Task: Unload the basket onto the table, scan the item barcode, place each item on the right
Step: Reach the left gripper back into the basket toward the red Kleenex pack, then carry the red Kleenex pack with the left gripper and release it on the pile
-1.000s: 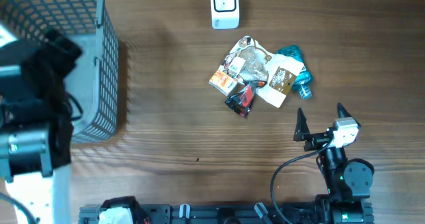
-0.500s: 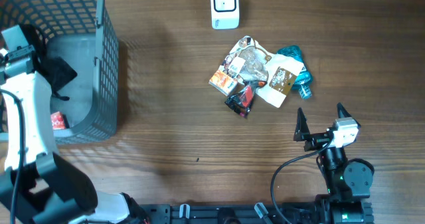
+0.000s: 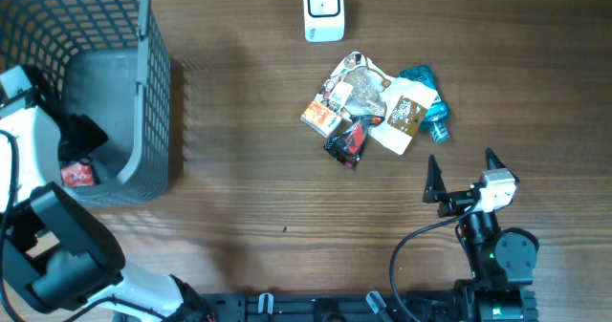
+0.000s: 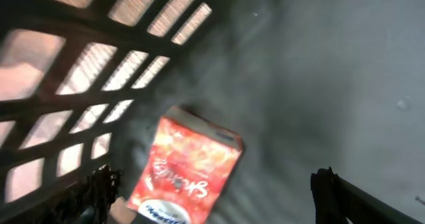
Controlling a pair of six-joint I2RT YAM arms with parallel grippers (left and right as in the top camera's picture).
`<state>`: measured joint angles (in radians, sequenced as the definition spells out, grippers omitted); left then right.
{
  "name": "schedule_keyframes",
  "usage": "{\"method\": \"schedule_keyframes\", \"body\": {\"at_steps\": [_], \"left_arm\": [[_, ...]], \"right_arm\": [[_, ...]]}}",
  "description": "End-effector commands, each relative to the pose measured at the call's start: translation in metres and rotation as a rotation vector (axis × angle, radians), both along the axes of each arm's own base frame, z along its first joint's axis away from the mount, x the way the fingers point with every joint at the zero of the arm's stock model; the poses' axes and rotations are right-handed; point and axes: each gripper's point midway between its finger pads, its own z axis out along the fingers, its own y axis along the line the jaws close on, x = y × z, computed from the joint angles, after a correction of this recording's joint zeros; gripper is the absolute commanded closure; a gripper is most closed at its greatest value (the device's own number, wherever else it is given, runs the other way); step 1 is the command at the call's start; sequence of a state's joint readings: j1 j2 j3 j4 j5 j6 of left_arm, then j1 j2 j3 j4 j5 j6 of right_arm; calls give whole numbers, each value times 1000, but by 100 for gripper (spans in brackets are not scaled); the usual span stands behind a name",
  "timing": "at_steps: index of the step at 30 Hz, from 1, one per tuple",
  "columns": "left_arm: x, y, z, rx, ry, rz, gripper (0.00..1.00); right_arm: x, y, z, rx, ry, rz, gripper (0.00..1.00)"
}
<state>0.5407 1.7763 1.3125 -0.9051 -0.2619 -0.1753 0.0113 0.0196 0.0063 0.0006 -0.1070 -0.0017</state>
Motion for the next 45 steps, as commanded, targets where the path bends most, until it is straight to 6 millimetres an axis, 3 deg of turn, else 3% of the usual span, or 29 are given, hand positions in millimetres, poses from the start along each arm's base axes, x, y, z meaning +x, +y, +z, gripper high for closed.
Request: {"method": "schedule_keyframes", "body": {"at_steps": [1,3,5,11,13,19,23,24,25,28,30,34,36,38,39,41,45], "left_arm": [[-5,-11,-20,-67,9,-18,10],[-9,-14,-28,-73,20,-18,13],[-16,-17,-38,-83,35,-17,25],[-21,-20,-54,-81,33,-17,28],[-21,-20,-55,-83,35,-17,39],[-19,-24,-56,-102,27,-19,96],[3,-37,-44,-185,-85,-48,96],[14,-41,-33,-209,-142,-62,96],[37,-52,-4,-268,-276,-104,96],[71,-72,57,-342,-515,-201,96],[88,-90,125,-347,-743,-323,96],[75,-103,236,-201,-1037,-375,96],[58,-140,292,-202,-1192,-535,96],[33,-197,337,-271,-1317,-756,96],[26,-210,345,-299,-1338,-784,96],[8,-254,358,-403,-1363,-862,96],[-1,-337,336,-662,-1243,-1046,96]], "right_arm": [[0,-1,2,5,-8,-7,0],[0,-1,2,5,-8,-7,0],[0,-1,2,5,-8,-7,0],[0,-1,2,4,-8,-7,0],[0,-1,2,5,-8,-7,0],[0,-1,2,4,-8,-7,0],[0,-1,2,5,-8,-7,0],[0,-1,2,5,-8,-7,0],[0,-1,2,5,-8,-7,0],[0,-1,2,4,-8,-7,0],[0,-1,2,4,-8,-7,0],[0,-1,2,5,-8,-7,0],[0,-1,2,4,-8,-7,0],[0,-1,2,4,-8,-7,0],[0,-1,2,4,-8,-7,0],[0,-1,2,4,-8,-7,0],[0,-1,2,4,-8,-7,0]]}}
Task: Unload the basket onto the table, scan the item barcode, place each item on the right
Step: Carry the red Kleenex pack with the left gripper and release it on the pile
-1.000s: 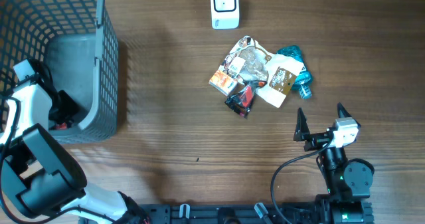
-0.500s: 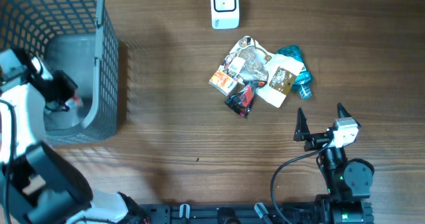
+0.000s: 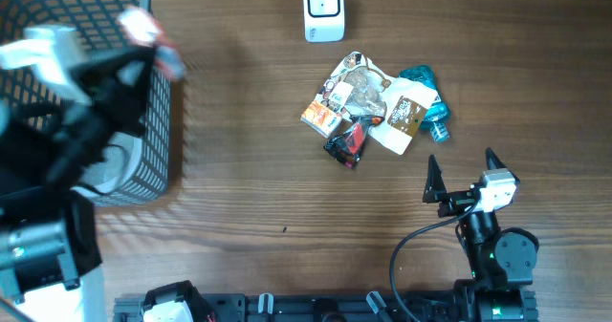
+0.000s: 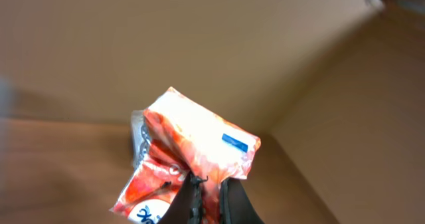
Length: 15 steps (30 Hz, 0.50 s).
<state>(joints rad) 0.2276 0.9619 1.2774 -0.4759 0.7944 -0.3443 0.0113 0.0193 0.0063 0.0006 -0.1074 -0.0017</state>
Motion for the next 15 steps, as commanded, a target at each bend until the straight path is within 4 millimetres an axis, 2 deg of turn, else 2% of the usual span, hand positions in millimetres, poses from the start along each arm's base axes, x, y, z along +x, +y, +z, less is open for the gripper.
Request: {"method": "schedule_keyframes", "body": {"at_steps": [1,3,5,6,7,10,12,13,15], "left_arm": [[0,-74,-28,-45,135,-275,96],[9,-124,-63,-33,257,-418,96],[24,-164,-111,19,388,-456,96],[35,-181,-143,73,452,-429,96],[42,-190,-161,108,479,-405,96],[68,-230,-235,246,538,-338,96],[78,-242,-251,267,522,-324,92],[86,-247,-260,278,507,-304,70],[92,-251,-266,278,497,-301,68]], "right_arm": [[0,-2,2,4,-8,-7,0],[0,-2,2,5,-7,-7,0],[0,-2,2,5,-7,-7,0],[0,-2,2,5,-7,-7,0],[0,-2,2,4,-8,-7,0],[0,-2,2,4,-8,-7,0],[0,-2,2,4,-8,-7,0],[0,-2,2,4,-8,-7,0],[0,-2,2,5,-7,-7,0]]}}
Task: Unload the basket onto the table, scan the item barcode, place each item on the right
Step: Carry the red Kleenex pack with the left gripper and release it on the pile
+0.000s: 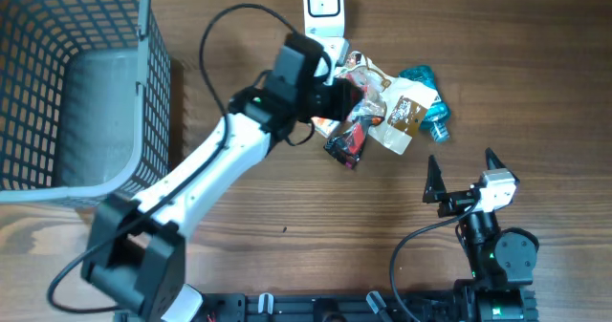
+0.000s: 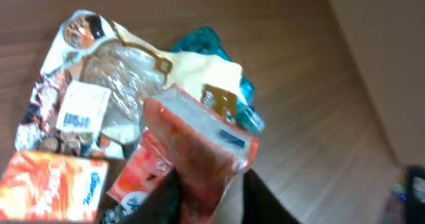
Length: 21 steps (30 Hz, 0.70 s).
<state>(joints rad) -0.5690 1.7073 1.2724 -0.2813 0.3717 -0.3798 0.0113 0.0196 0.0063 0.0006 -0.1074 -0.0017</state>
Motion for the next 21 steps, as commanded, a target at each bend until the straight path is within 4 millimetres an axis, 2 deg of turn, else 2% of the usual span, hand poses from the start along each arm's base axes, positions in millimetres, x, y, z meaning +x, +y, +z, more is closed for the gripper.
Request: {"method": "schedule_keyframes", "body": {"at_steps": [1,2,4,6,7,8,9,11,12,13,15,18,20,21], "left_arm": [[18,2,-11,42,-44,57,50],[18,2,-12,44,-41,57,28],[21,1,-9,34,-56,57,0],[25,-1,5,7,-96,61,0],[27,2,19,-10,-121,68,0],[29,6,40,-32,-155,79,0],[28,13,70,-62,-201,90,0],[18,31,120,-96,-258,115,0],[10,50,142,-93,-268,147,0],[4,68,151,-66,-262,188,0],[-11,106,158,29,-251,264,0],[-33,171,146,177,-172,428,0],[-43,193,129,238,-87,468,0],[-44,198,124,253,-65,476,0]], "right_arm": [[0,-2,2,5,-8,-7,0],[0,-2,2,5,-8,-7,0],[0,-2,2,4,-8,-7,0],[0,-2,2,5,-8,-7,0],[0,-2,2,5,-8,-7,0],[0,-2,2,5,-8,-7,0],[0,-2,2,5,-8,-7,0],[0,-2,2,4,-8,-7,0],[0,-2,2,5,-8,-7,0],[0,-2,2,5,-8,-7,0],[0,-2,2,4,-8,-7,0],[0,-2,2,4,-8,-7,0],[0,-2,2,4,-8,-7,0],[0,-2,2,4,-8,-7,0]]}}
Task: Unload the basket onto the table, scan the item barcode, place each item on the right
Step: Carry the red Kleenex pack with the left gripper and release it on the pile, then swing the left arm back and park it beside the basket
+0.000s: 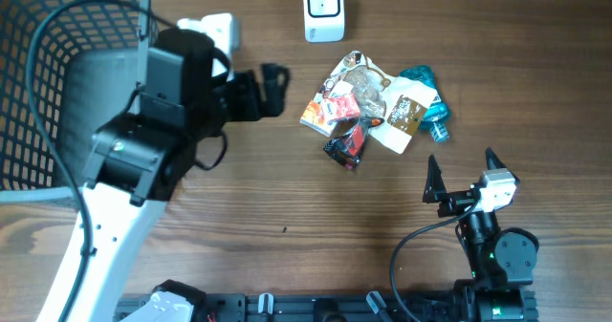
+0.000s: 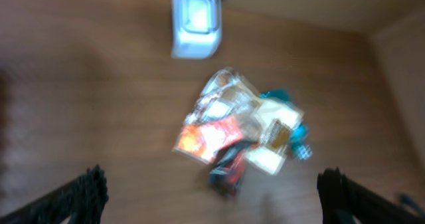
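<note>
The white barcode scanner point(image 1: 323, 10) stands at the table's far edge and shows blurred in the left wrist view point(image 2: 195, 21). Below it lies a pile of snack packets point(image 1: 373, 107). A red-orange packet point(image 1: 340, 105) rests on the pile's left side, also seen from the wrist point(image 2: 207, 136). My left gripper point(image 1: 262, 85) hangs high, left of the pile, open wide point(image 2: 212, 187) with nothing between its fingers. My right gripper point(image 1: 462, 161) stands open near the front right, holding nothing.
A grey mesh basket point(image 1: 143, 93) fills the left of the table, partly covered by my left arm. A teal packet point(image 1: 426, 97) and a black-red one point(image 1: 346, 145) belong to the pile.
My left gripper was shut on the red-orange packet right above the pile. It is now open, higher and further left, and the packet lies on the pile.
My left gripper was open inside the basket over the red-orange packet. Then it held the packet up by the basket's rim, then over the pile below the scanner. Now the packet rests on the pile and the gripper is open. The right arm stayed still.
</note>
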Controlling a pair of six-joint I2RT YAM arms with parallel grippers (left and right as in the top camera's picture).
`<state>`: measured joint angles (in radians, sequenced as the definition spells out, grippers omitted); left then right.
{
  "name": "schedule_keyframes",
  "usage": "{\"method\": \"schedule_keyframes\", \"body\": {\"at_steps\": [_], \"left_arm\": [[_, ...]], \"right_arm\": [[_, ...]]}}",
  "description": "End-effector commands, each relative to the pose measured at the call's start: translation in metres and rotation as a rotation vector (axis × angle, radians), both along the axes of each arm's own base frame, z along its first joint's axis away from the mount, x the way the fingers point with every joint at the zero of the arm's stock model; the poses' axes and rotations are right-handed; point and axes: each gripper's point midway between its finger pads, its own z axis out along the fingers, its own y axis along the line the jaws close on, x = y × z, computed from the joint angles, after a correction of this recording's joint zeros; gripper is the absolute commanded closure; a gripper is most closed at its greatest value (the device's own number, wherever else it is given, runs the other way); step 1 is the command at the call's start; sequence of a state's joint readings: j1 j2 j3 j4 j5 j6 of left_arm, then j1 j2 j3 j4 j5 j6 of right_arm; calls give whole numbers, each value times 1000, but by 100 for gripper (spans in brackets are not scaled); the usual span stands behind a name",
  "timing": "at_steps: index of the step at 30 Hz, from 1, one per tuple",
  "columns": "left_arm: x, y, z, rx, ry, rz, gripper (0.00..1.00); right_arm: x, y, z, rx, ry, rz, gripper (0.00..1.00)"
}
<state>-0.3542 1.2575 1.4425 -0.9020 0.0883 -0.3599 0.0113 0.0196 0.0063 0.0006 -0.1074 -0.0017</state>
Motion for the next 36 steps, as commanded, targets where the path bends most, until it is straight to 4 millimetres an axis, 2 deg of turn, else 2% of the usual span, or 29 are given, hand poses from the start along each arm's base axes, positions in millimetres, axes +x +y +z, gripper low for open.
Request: {"method": "schedule_keyframes", "body": {"at_steps": [1,4,5,6,8,9,12,16,18,24,31,33,36], "left_arm": [[-2,32,-17,80,63,88,0],[-5,62,-27,160,105,189,0],[-6,68,-28,184,108,208,10],[-6,71,-29,210,107,199,49],[-5,71,-28,209,100,203,93],[-3,74,-27,218,88,216,96],[-1,91,-30,292,93,286,96],[-2,112,-50,423,171,350,96],[2,114,-56,443,185,357,96],[4,154,-56,477,207,486,96],[0,191,-56,468,235,595,96],[3,191,-55,456,223,595,96],[26,166,-48,323,145,516,96]], "right_arm": [[0,-2,2,4,-8,-7,0],[0,-2,2,4,-8,-7,0],[0,-2,2,4,-8,-7,0],[0,-2,2,4,-8,-7,0],[0,-2,2,4,-8,-7,0],[0,-2,2,5,-8,-7,0],[0,-2,2,4,-8,-7,0],[0,-2,2,4,-8,-7,0],[0,-2,2,4,-8,-7,0],[0,-2,2,4,-8,-7,0],[0,-2,2,5,-8,-7,0],[0,-2,2,4,-8,-7,0],[0,-2,2,5,-8,-7,0]]}}
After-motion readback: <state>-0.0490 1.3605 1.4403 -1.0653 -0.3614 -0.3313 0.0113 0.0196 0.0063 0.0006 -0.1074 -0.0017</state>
